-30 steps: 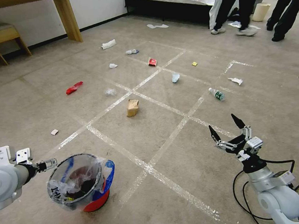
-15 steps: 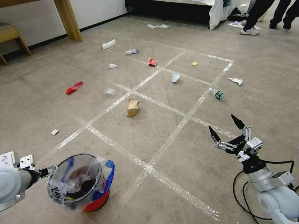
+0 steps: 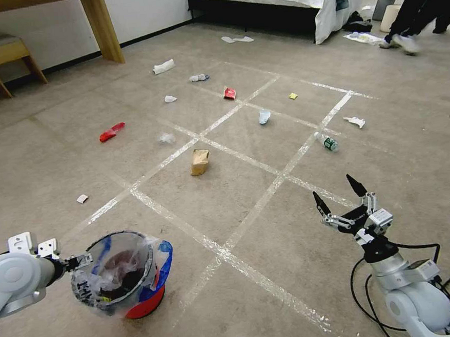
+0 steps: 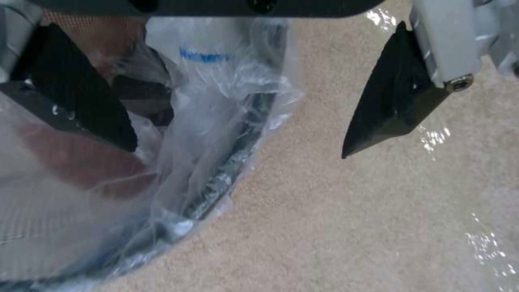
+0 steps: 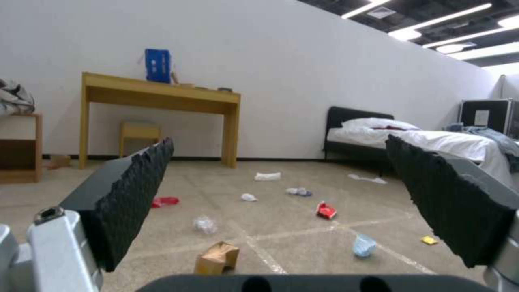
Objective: Pick up the trash bin and place the garbage on the floor into it.
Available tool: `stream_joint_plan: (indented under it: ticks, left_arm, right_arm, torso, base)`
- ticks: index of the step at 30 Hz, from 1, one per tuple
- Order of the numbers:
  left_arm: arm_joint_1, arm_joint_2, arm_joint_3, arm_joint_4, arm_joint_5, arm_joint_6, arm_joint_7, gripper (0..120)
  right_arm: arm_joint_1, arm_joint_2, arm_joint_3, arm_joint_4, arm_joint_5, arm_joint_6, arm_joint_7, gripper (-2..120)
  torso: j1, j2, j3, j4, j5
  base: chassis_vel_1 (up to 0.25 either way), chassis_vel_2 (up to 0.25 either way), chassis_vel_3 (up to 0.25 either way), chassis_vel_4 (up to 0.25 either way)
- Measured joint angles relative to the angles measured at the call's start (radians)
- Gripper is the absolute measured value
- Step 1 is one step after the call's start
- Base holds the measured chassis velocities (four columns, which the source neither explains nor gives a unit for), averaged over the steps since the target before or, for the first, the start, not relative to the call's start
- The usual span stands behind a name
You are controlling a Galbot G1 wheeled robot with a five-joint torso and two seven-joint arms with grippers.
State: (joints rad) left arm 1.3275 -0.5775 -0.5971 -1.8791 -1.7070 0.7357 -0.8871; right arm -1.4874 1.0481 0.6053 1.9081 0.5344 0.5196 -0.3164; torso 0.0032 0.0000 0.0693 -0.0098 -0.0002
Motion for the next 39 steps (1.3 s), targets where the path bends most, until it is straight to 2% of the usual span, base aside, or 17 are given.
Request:
stream_joint_plan:
  ticks: [7,11,14,17,18,20,23,24,25,26,28,31,33,34,36,39]
  left_arm:
    - [-0.032,-0.008,0.053,0.021,-0.031,0.000,-0.022,99]
    - [-0.035,-0.012,0.060,0.028,-0.042,0.000,-0.030,94]
    - [-0.030,-0.014,0.064,0.030,-0.056,0.000,-0.035,78]
    - [-0.027,-0.014,0.066,0.029,-0.058,0.000,-0.035,73]
    - [-0.024,-0.013,0.066,0.025,-0.063,0.000,-0.035,65]
    - [-0.023,-0.013,0.067,0.024,-0.065,0.000,-0.035,62]
    - [-0.021,-0.016,0.071,0.023,-0.067,0.000,-0.035,47]
    - [-0.021,-0.016,0.071,0.023,-0.067,0.000,-0.035,47]
    - [-0.019,-0.018,0.071,0.022,-0.067,0.000,-0.035,38]
    - [-0.019,-0.018,0.071,0.022,-0.067,0.000,-0.035,38]
    - [-0.016,-0.018,0.071,0.017,-0.069,0.000,-0.035,28]
    - [-0.013,-0.019,0.070,0.012,-0.070,0.000,-0.035,22]
    - [-0.005,-0.019,0.066,0.001,-0.073,0.000,-0.039,10]
    - [-0.005,-0.019,0.066,0.001,-0.073,0.000,-0.039,10]
    - [0.003,-0.018,0.062,-0.007,-0.076,-0.001,-0.039,0]
    - [0.009,-0.020,0.060,-0.011,-0.077,-0.001,-0.039,0]
  right_arm:
    - [0.002,0.000,0.000,-0.010,0.001,0.004,0.000,100]
    - [0.004,0.001,0.000,-0.013,0.001,0.005,0.000,100]
    - [0.008,-0.002,-0.001,-0.016,0.001,0.006,0.001,100]
    - [0.009,-0.004,-0.001,-0.016,0.001,0.006,0.001,100]
    - [0.009,-0.004,-0.001,-0.016,0.002,0.006,0.003,100]
    - [0.009,-0.004,-0.001,-0.016,0.002,0.006,0.003,100]
    - [0.009,-0.002,-0.001,-0.016,0.002,0.007,0.004,100]
    - [0.009,-0.002,-0.001,-0.016,0.002,0.007,0.004,100]
    - [0.007,-0.001,-0.001,-0.016,0.002,0.008,0.004,100]
    - [0.007,-0.001,-0.001,-0.016,0.002,0.008,0.004,100]
    - [0.006,-0.002,0.000,-0.016,0.002,0.010,0.004,100]
    - [0.006,-0.002,0.001,-0.017,0.002,0.010,0.005,100]
    - [0.007,-0.003,0.001,-0.017,0.003,0.011,0.005,100]
    - [0.007,-0.003,0.001,-0.017,0.003,0.011,0.005,100]
    - [0.008,-0.003,0.000,-0.017,0.003,0.011,0.008,100]
    - [0.009,-0.003,0.000,-0.016,0.003,0.011,0.013,100]
  torso:
    - [0.000,0.000,0.000,0.0001,0.0002]
    - [0.000,0.000,0.000,0.0001,0.0001]
    - [0.000,0.000,0.000,0.0002,0.0002]
    - [0.000,0.000,0.000,0.0003,0.0001]
    - [0.000,0.000,0.000,0.0003,0.0002]
    - [0.000,0.000,0.000,0.0002,0.0002]
    - [0.000,0.000,0.000,0.0002,0.0002]
    - [0.000,0.000,0.000,0.0002,0.0002]
    - [0.000,0.000,0.000,0.0002,0.0001]
    - [0.000,0.000,0.000,0.0002,0.0001]
    - [0.000,0.000,0.000,0.0002,0.0002]
    - [0.000,0.000,0.000,0.0002,0.0002]
    - [0.000,0.000,0.000,0.0002,0.0002]
    - [0.000,0.000,0.000,0.0002,0.0002]
    - [0.000,0.000,0.000,0.0003,0.0003]
    - [0.000,0.000,0.000,0.0002,0.0005]
  base:
    - [0.000,0.000,0.000,0.000]
    - [0.000,0.000,0.000,0.000]
    - [0.000,0.000,0.000,0.000]
    - [0.000,0.000,0.000,0.000]
    - [0.000,0.000,0.000,0.000]
    - [0.000,0.000,0.000,0.000]
    - [0.000,0.000,0.000,0.000]
    - [0.000,0.000,0.000,0.000]
    - [0.000,0.000,0.000,0.000]
    - [0.000,0.000,0.000,0.000]
    - [0.000,0.000,0.000,0.000]
    - [0.000,0.000,0.000,0.000]
    - [0.000,0.000,0.000,0.000]
    - [0.000,0.000,0.000,0.000]
    - [0.000,0.000,0.000,0.000]
    - [0.000,0.000,0.000,0.000]
